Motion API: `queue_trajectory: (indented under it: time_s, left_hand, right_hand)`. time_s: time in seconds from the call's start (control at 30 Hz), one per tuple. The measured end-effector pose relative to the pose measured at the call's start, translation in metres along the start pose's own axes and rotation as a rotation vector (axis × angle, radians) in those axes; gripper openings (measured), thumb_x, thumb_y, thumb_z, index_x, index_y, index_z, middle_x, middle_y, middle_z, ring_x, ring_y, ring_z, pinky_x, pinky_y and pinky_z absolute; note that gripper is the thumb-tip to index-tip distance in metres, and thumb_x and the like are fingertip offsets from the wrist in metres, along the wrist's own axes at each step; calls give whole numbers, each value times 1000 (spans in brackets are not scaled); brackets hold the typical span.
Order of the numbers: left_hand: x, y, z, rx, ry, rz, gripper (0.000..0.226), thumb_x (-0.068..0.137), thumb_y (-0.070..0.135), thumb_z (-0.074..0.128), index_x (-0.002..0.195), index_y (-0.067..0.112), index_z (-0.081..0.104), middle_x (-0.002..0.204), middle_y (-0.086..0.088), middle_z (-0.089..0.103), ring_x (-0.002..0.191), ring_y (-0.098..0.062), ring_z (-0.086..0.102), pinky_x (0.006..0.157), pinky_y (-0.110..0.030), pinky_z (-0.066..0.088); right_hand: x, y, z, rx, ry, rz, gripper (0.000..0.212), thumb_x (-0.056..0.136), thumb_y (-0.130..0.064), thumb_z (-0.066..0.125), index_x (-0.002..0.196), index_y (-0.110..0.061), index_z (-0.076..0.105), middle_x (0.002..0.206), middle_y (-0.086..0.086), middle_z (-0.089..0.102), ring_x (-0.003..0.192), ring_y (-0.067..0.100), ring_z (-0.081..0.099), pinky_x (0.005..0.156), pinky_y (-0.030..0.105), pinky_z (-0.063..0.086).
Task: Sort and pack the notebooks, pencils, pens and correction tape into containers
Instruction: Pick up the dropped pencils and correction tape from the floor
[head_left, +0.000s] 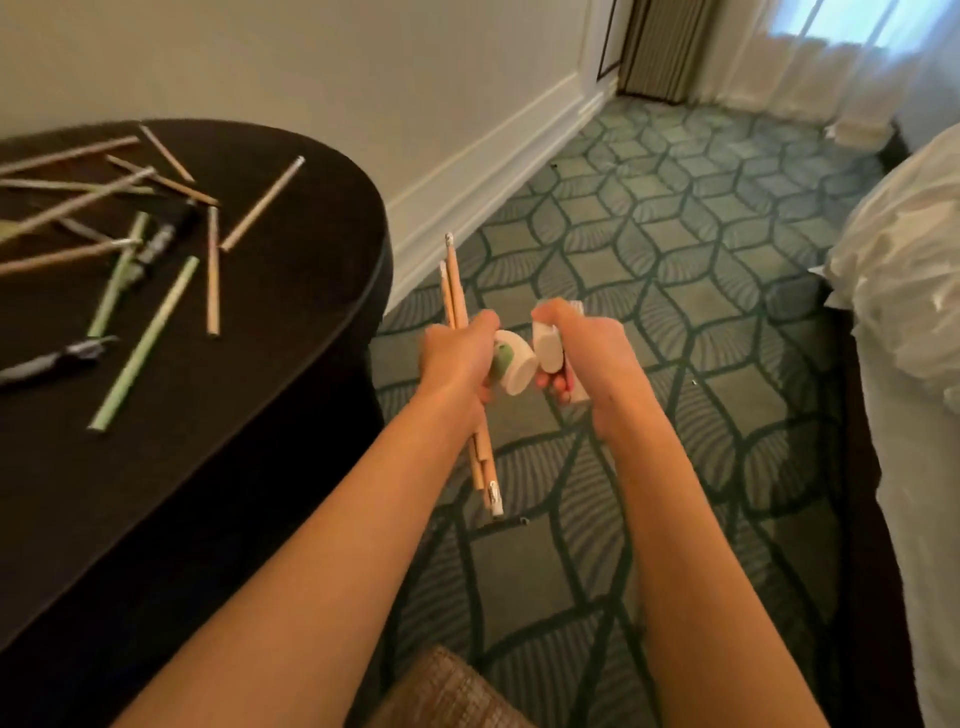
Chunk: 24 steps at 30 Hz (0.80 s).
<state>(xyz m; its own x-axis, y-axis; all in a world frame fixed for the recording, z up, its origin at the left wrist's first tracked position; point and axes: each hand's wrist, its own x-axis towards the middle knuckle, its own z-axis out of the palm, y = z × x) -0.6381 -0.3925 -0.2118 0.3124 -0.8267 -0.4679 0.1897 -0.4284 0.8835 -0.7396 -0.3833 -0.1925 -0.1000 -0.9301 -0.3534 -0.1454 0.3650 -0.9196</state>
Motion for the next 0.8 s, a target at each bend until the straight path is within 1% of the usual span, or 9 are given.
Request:
queue_trajectory:
  time_s: [0.1, 0.2, 0.27, 0.4, 0.53, 0.6, 0.67, 0.73, 0.8]
  left_hand:
    - [-36, 34, -32, -61, -5, 69, 12, 89, 19, 56, 88, 10, 49, 60, -1, 37, 43, -11, 31, 31, -5, 19]
    - [-61, 57, -76, -92, 23, 118, 19, 90, 22, 55, 104, 10, 51, 65, -1, 40, 45, -10, 32, 30, -6, 21]
    - [-74, 70, -113, -106, 64, 140, 21, 90, 24, 55, 107, 12, 51, 68, -1, 41, 46, -9, 32, 30, -8, 21]
    - [-89, 88, -195, -101, 212, 184, 30, 91, 29, 54, 117, 13, 51, 80, -3, 49, 50, -9, 38, 29, -10, 25]
    - [-98, 94, -289, -114, 398, 192, 38, 91, 30, 53, 124, 12, 49, 93, -9, 54, 54, -10, 42, 33, -16, 31]
    - [-102, 95, -338, -126, 493, 184, 39, 92, 29, 53, 126, 12, 48, 112, -14, 60, 73, -15, 59, 44, -22, 48]
    - [-105, 96, -383, -144, 586, 160, 40, 91, 26, 54, 128, 12, 47, 124, -15, 57, 108, -26, 61, 67, -30, 56]
    - [-110, 91, -428, -109, 688, 120, 42, 91, 25, 55, 130, 12, 45, 127, -14, 55, 118, -28, 55, 81, -35, 54]
    - [-115, 86, -468, -43, 749, 76, 44, 90, 26, 57, 131, 13, 45, 127, -14, 54, 116, -28, 56, 78, -34, 54]
  right_hand:
    - [-40, -35, 15, -16, -11, -88, 30, 85, -31, 54, 68, -6, 59, 39, 5, 52, 27, 9, 37, 35, 15, 30]
    - [-75, -59, 43, -58, -52, -182, 31, 89, -33, 52, 72, -8, 61, 46, 4, 55, 30, 7, 39, 36, 17, 32]
    - [-98, -73, 70, -75, -115, -224, 30, 89, -35, 53, 78, -9, 62, 51, 6, 57, 36, 9, 41, 40, 19, 34]
    - [-137, -92, 139, -128, -275, -235, 29, 88, -36, 55, 87, -7, 62, 55, 9, 58, 39, 11, 40, 40, 18, 32]
    - [-171, -106, 222, -213, -461, -265, 32, 90, -38, 54, 101, -9, 59, 64, 6, 61, 38, 5, 47, 40, 15, 36]
    - [-190, -113, 270, -257, -546, -261, 29, 90, -38, 54, 102, -12, 55, 73, 6, 61, 46, 5, 51, 41, 14, 38]
    - [-203, -118, 314, -268, -629, -263, 32, 89, -37, 56, 107, -11, 55, 82, 8, 62, 50, 8, 52, 37, 14, 38]
    - [-218, -117, 355, -306, -710, -240, 26, 89, -35, 56, 104, -14, 56, 83, 9, 61, 52, 9, 51, 36, 13, 37]
    - [-230, -113, 388, -367, -783, -224, 19, 90, -34, 56, 98, -18, 55, 78, 8, 60, 56, 9, 50, 41, 16, 39]
